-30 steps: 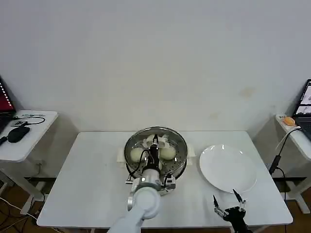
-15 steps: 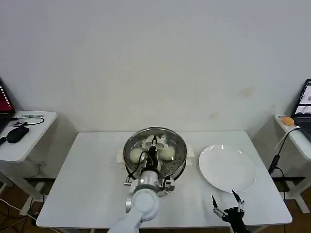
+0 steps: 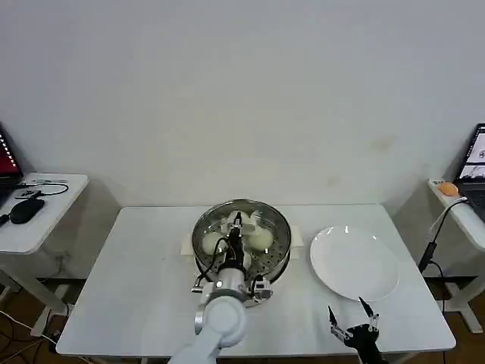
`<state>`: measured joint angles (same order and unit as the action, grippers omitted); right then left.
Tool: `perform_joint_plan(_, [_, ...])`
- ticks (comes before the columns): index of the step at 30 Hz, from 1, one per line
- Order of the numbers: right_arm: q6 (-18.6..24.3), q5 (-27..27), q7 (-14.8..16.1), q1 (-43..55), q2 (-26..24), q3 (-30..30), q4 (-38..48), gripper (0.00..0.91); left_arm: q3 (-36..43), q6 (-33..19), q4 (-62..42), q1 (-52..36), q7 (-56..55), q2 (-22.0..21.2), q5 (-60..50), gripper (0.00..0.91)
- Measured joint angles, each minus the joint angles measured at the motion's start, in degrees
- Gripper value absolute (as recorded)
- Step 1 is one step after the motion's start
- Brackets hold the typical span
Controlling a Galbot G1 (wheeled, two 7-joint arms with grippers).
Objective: Take steamed baozi put them in steamer then cover it.
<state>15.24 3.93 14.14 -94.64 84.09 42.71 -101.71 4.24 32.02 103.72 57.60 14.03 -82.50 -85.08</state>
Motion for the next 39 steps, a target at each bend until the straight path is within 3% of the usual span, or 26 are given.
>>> perform_joint_plan(12, [0.0, 0.4, -0.1, -0.2, 0.1, -0.7, -0.1, 0.907, -0.9, -0.2, 4.4, 2.5, -1.3, 2.6, 2.8, 0.907])
perform_joint_plan(25, [0.2, 0.0, -0.2, -1.2, -1.0, -0.5, -0.4, 0.907, -4.9, -3.9, 17.3, 10.4, -6.7, 10.0, 17.1, 0.907])
perform_joint_plan(29, [0.4, -0.4, -0.2, -1.6, -1.5, -0.4, -0.9, 0.907, -7.9, -7.1, 20.7, 15.0, -11.4, 11.3, 26.5, 0.907])
perform_joint_plan(39, [-1.0, -2.4, -1.0, -3.3, -2.6, -1.1, -3.8, 0.907, -23.5, -23.6, 20.7, 28.0, -23.2, 11.5, 61.8, 0.907])
